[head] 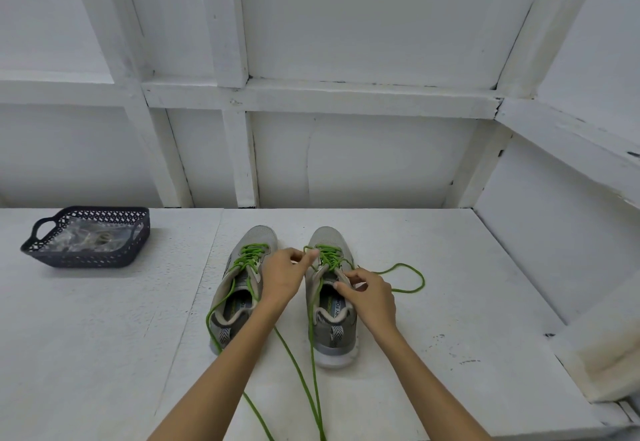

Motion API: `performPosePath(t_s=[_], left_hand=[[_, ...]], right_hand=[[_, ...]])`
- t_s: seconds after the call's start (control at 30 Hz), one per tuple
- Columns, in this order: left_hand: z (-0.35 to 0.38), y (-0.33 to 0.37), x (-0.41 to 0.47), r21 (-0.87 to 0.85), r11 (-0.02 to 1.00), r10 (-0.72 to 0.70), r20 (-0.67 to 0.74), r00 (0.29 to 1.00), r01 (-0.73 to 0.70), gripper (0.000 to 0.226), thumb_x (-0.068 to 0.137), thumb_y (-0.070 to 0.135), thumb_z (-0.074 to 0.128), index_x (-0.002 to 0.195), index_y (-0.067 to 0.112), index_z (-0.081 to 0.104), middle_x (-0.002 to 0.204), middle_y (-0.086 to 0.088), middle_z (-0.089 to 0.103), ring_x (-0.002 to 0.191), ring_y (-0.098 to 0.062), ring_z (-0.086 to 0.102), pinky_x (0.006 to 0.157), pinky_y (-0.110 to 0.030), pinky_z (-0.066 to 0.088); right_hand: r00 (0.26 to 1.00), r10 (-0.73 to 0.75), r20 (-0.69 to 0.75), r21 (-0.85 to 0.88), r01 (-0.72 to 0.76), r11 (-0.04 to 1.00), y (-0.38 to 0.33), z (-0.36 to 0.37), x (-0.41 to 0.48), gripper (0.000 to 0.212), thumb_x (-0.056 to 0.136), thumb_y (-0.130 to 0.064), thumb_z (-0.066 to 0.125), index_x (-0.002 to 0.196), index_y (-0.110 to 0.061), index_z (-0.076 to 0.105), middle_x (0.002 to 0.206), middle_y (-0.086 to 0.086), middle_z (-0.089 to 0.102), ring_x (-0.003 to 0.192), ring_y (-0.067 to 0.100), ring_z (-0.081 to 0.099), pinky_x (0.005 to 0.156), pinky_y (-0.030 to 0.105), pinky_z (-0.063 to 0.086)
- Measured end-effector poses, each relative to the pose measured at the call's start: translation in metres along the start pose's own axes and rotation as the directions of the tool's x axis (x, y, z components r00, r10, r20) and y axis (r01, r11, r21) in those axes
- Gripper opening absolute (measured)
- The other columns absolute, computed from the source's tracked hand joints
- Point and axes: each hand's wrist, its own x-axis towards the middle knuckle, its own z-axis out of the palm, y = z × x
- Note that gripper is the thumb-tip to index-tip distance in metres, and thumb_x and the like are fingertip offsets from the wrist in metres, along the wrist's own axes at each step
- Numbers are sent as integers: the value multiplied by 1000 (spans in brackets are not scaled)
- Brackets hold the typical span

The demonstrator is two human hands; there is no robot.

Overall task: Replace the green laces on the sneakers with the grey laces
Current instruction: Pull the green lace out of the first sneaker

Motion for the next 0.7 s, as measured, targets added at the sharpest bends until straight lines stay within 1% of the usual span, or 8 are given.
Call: performPosePath(t_s=[0.1, 0.2, 0.27, 0.4, 0.5, 0.57, 0.67, 0.7], left_hand=[[1, -2, -7, 25, 999, 42, 46, 998, -43, 30, 86, 35, 70, 71, 9, 70, 68, -8, 69, 72, -27, 68, 72, -42, 54], [-2, 1, 0, -79, 997, 1, -132, 991, -11, 24, 90, 32, 66, 74, 13, 67, 70, -3, 69, 72, -23, 68, 74, -42, 55], [-5, 6, 5, -172, 985, -43, -174, 984, 12, 25, 90, 36, 65, 77, 14, 67, 74, -1, 69, 74, -21, 68, 76, -41, 56], [0, 8, -9, -32, 999, 6, 92, 996, -3, 29, 84, 40, 71, 80, 11, 73, 67, 3, 65, 65, -11, 61, 64, -24, 47], [1, 5, -10, -81, 997, -13, 78, 997, 20, 27, 84, 35, 73, 87, 8, 75, 74, -1, 69, 74, -17, 66, 75, -32, 55], [0, 3, -6, -29, 997, -65, 107, 992, 68, 34, 82, 44, 72, 83, 10, 73, 76, -4, 69, 75, -21, 68, 75, -33, 53], [1, -3, -6, -33, 996, -74, 141, 987, 80, 59, 69, 68, 68, 67, 9, 65, 64, -9, 61, 67, -29, 66, 75, -45, 58], [3, -5, -5, -43, 997, -62, 127, 990, 68, 59, 70, 66, 68, 65, 7, 63, 62, -9, 60, 64, -27, 63, 75, -48, 58]], right_hand=[[1000, 7, -10, 3, -7, 1000, -2, 1, -1, 27, 77, -45, 75, 100, -31, 72, 95, -11, 68, 84, 8, 62, 62, 24, 42], [1000, 9, 3, 22, -9, 1000, -2, 0, -2, 27, 78, -44, 75, 101, -31, 71, 97, -12, 67, 85, 8, 61, 62, 23, 40], [1000, 14, 3, 32, -15, 999, -2, -1, -3, 27, 78, -44, 76, 100, -32, 71, 97, -12, 67, 86, 8, 61, 65, 25, 41], [1000, 10, -5, 25, -10, 1000, -2, 0, -2, 26, 77, -45, 75, 99, -31, 71, 96, -11, 68, 84, 8, 62, 64, 25, 42], [1000, 6, -6, 12, -6, 1000, -3, 0, -2, 26, 77, -46, 75, 99, -31, 71, 95, -12, 68, 83, 8, 62, 63, 24, 41], [1000, 3, -3, 9, -3, 1000, -2, 1, -2, 25, 78, -46, 75, 98, -32, 71, 95, -12, 68, 84, 7, 62, 63, 24, 42], [1000, 2, -4, 15, -2, 1000, -3, 0, -2, 26, 78, -45, 75, 98, -31, 71, 94, -12, 68, 84, 6, 62, 63, 23, 42], [1000, 2, -5, 17, -2, 1000, -3, 0, -2, 26, 78, -45, 75, 99, -31, 71, 94, -12, 68, 84, 6, 62, 64, 23, 43]])
